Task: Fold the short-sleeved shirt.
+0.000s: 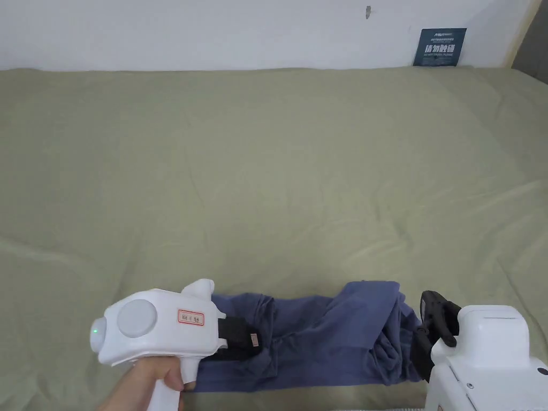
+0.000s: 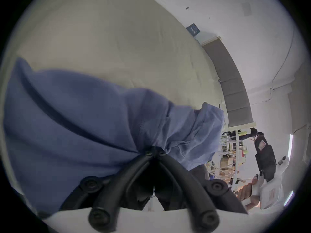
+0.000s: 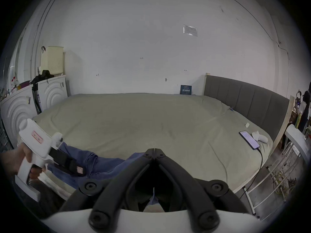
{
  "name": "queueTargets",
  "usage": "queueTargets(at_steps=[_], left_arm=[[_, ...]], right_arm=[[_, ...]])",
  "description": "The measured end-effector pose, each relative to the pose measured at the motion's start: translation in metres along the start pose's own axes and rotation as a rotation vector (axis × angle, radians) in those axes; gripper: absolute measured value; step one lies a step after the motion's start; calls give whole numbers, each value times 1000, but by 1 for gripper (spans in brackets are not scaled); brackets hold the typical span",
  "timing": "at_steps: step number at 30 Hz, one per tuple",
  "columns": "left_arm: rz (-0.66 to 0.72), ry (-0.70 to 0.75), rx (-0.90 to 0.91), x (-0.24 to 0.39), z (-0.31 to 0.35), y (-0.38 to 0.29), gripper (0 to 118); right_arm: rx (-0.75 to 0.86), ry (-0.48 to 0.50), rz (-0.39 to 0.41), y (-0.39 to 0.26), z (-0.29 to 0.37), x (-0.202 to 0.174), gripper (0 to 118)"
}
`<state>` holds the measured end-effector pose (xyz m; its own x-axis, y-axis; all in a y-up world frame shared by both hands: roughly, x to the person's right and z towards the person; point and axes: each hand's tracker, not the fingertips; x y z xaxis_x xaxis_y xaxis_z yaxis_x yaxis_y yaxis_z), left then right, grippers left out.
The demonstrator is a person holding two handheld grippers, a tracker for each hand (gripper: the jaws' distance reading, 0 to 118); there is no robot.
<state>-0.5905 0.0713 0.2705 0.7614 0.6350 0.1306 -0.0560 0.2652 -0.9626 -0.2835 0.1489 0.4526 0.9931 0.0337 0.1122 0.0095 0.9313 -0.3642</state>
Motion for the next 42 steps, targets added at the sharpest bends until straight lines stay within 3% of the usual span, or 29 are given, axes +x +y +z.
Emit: queueTargets(at_steps=[3, 8, 11, 16, 17, 19, 20, 31, 32, 33, 34, 35, 37, 42], left_arm=[[17, -68, 80, -4, 49, 8, 0], [49, 6, 209, -32, 135, 6, 0], [98, 73, 182, -66, 146, 2, 0], [110, 37, 134, -102, 129, 0, 3], [102, -10, 119, -103, 124, 1, 26], [81, -74, 124, -103, 115, 3, 104], [65, -90, 133, -94, 111, 1, 118], [135, -267, 34, -118, 39, 26, 114], [128, -279, 40, -92, 46, 19, 109], [123, -271, 34, -88, 47, 20, 90], [106, -183, 40, -85, 46, 21, 42], [81, -111, 76, -80, 48, 18, 10], [103, -185, 38, -98, 52, 17, 10], [137, -132, 155, -90, 99, 11, 10]], right_arm=[[23, -3, -4, 3, 1, -2, 0], [72, 7, 7, 10, 4, -11, 0], [105, 3, 12, 12, 7, -14, 0], [124, -3, 25, 19, 5, -19, 0], [122, -2, 31, 19, 4, -21, 0], [119, 5, 39, 20, 2, -23, 0], [118, 3, 47, 20, 2, -25, 0], [102, 18, 61, 21, -1, -31, 0], [103, 20, 61, 21, -1, -31, 0], [103, 23, 59, 22, 0, -31, 0], [104, 27, 59, 23, 1, -31, 0], [108, 28, 61, 23, 2, -31, 0], [115, 30, 63, 26, 5, -29, 0], [145, 22, 62, 33, 11, -18, 0]])
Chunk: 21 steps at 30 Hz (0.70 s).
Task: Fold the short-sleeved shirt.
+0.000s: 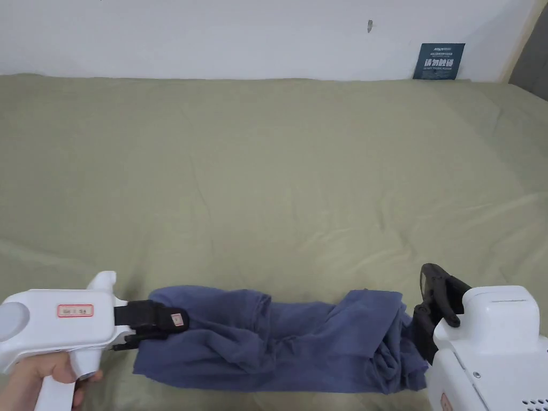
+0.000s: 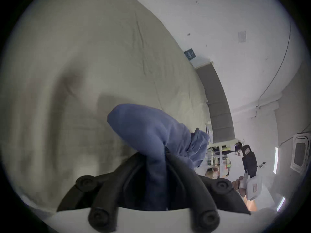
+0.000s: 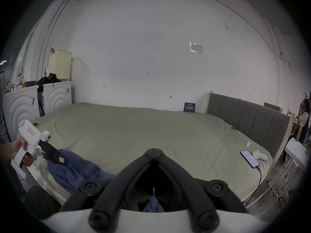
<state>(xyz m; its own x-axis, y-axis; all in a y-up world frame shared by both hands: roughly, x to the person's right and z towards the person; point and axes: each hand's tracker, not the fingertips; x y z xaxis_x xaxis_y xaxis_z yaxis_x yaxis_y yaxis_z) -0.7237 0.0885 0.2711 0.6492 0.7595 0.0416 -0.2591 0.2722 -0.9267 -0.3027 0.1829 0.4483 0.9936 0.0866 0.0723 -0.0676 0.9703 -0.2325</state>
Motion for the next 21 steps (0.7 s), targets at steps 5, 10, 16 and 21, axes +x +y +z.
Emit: queueTargets(at_steps=[5, 10, 16, 21], left_arm=[[30, 125, 130, -17, 73, 8, 10], [-49, 339, 192, 17, 121, -1, 10], [-157, 391, 131, 65, 95, 7, 10], [-245, 432, 40, 121, 40, 5, 10]], right_arm=[[16, -6, -21, 4, -2, 10, 0], [16, 11, -29, 2, -6, 7, 0], [14, 21, -26, 3, -10, -1, 0], [9, 29, -25, 3, -10, -3, 0]])
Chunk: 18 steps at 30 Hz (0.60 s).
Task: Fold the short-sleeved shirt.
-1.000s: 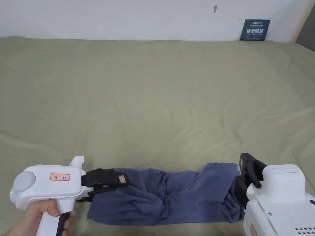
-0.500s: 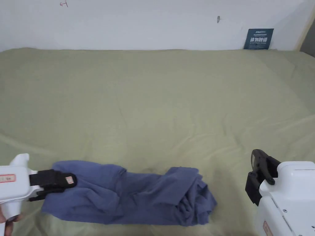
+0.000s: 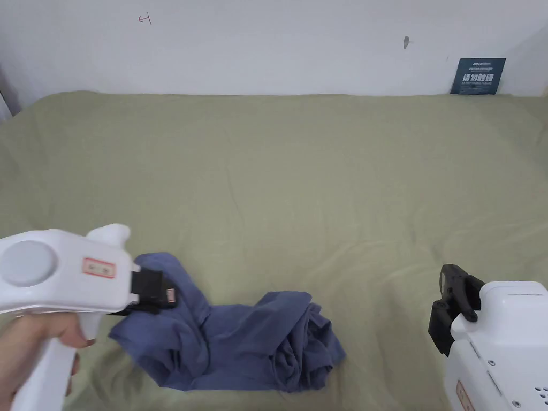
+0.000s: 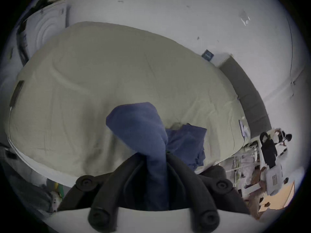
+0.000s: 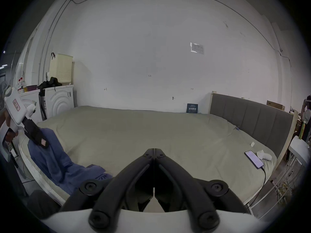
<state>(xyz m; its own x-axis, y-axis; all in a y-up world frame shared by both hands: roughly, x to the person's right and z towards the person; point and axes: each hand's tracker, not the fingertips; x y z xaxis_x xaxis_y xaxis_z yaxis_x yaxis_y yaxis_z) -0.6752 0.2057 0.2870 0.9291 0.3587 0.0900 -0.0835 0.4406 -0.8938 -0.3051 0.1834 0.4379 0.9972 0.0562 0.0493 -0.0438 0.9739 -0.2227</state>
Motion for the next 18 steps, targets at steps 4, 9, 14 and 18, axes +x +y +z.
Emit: queueTargets(at_steps=[4, 9, 14, 18], left_arm=[[-85, 38, -31, 47, -33, 2, 10], [-212, 148, -115, 109, -92, -16, 16], [-216, 20, -95, 127, -123, -26, 110], [-100, -163, -18, 110, -83, -20, 84]], right_arm=[[-4, 5, 0, -1, 0, -2, 0], [-15, 17, -1, -4, -3, -5, 0], [-32, 17, -2, -7, -3, -5, 0], [-47, 19, 1, -10, -5, -3, 0]])
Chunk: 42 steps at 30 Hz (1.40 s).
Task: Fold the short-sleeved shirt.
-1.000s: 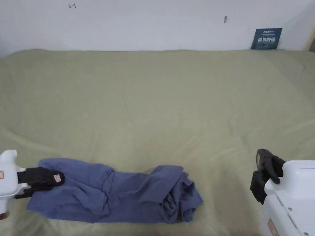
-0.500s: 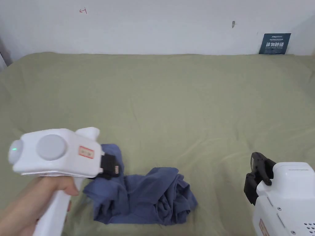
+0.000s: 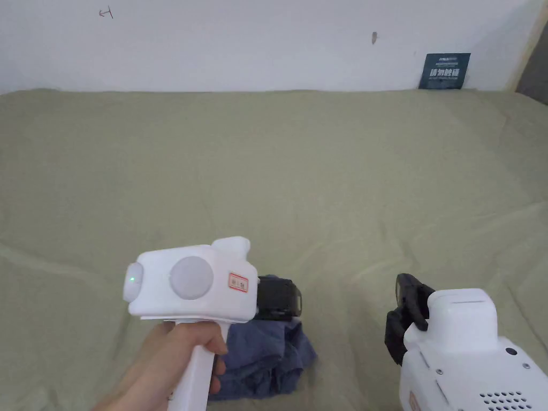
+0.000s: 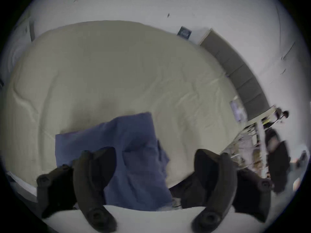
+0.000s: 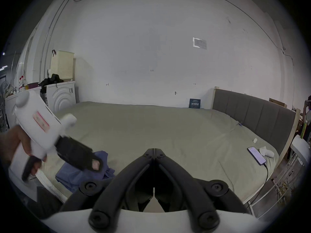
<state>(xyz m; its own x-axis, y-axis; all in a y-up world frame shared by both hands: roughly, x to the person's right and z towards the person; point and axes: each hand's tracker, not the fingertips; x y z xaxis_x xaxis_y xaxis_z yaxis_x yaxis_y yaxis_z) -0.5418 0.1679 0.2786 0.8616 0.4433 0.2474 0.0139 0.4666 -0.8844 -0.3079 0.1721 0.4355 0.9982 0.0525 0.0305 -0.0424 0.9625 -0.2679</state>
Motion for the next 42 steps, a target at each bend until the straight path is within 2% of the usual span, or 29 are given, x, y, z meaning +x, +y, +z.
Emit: queueTargets(at_steps=[1, 2, 3, 7, 9, 14, 15, 17, 21, 23, 26, 29, 31, 34, 39, 42], left_arm=[[30, -31, 45, -9, 13, -2, 61], [60, -40, 62, -17, 22, -2, 12], [93, -56, 81, -41, 21, 6, 0], [216, -181, 67, -85, 23, 1, 0], [221, -258, 33, -94, 10, -5, 0], [208, -352, -88, -71, -42, -41, 0], [196, -372, -102, -81, -56, -38, 0], [165, -362, -95, -78, -74, -42, 0], [201, -337, -137, -78, -98, -56, 0], [235, -366, -126, -86, -101, -51, 0], [210, -334, -132, -77, -92, -49, 0], [169, -337, -100, -64, -60, -47, 0], [164, -370, -55, -78, -39, -38, 0], [143, -328, 31, -92, 7, -30, 0], [160, -215, 89, -133, 54, -26, 0], [156, -143, 118, -153, 62, -26, 0]], right_arm=[[-1, 0, -1, -1, 0, 0, 0], [-5, 1, -4, -1, -1, 1, 0], [-11, 2, -12, -2, -1, 1, 0], [-24, 9, -27, -4, -4, 0, 0], [-32, 11, -27, -5, -5, -1, 0], [-54, 14, -32, -11, -8, -2, 0], [-60, 13, -30, -12, -8, -1, 0], [-72, 8, -21, -15, -9, 2, 0], [-100, 1, -30, -21, -10, 9, 0], [-113, 11, -28, -23, -11, 11, 0], [-134, 39, -19, -24, -15, 8, 0], [-159, 122, -32, -22, -22, 0, 0], [-199, 239, -77, -18, -30, -6, 0], [-304, 464, -202, -19, -56, -16, 0], [-526, 789, -535, -36, -123, -32, 0], [-632, 856, -562, -52, -157, -42, 0]])
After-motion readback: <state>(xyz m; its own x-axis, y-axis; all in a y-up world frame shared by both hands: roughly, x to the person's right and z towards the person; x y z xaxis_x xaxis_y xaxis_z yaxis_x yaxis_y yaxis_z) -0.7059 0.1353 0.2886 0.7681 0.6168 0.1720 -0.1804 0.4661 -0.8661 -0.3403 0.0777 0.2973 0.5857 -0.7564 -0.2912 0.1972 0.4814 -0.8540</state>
